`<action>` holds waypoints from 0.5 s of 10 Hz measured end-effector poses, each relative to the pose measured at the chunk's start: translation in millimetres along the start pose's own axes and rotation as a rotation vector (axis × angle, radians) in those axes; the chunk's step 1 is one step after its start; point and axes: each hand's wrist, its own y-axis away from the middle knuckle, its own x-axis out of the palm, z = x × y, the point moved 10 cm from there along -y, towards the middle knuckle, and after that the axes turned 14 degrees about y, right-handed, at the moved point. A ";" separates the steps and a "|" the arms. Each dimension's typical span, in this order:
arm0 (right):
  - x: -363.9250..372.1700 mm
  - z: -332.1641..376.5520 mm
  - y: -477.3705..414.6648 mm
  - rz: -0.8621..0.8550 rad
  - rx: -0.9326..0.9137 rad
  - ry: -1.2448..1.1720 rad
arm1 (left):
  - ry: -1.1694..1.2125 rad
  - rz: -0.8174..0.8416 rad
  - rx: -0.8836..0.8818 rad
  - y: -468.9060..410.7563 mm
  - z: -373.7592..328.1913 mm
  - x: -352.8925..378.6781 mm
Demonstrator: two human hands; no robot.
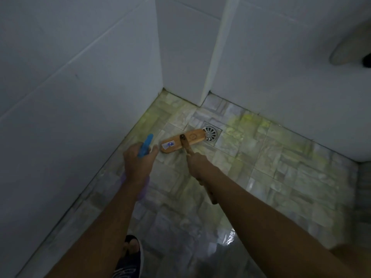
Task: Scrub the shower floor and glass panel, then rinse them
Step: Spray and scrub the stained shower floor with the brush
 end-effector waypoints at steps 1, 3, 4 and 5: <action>-3.3 6.5 3.8 -0.022 -0.058 0.026 | -0.029 -0.009 0.055 -7.2 1.1 -2.2; -13.6 13.3 0.1 -0.027 -0.101 0.162 | 0.049 -0.053 0.085 -12.9 -2.1 0.2; -10.3 13.6 1.0 -0.010 -0.112 0.193 | 0.020 -0.045 0.078 -18.1 5.6 0.9; -12.5 11.3 0.9 -0.037 -0.100 0.172 | 0.019 -0.027 0.083 -21.4 3.0 0.9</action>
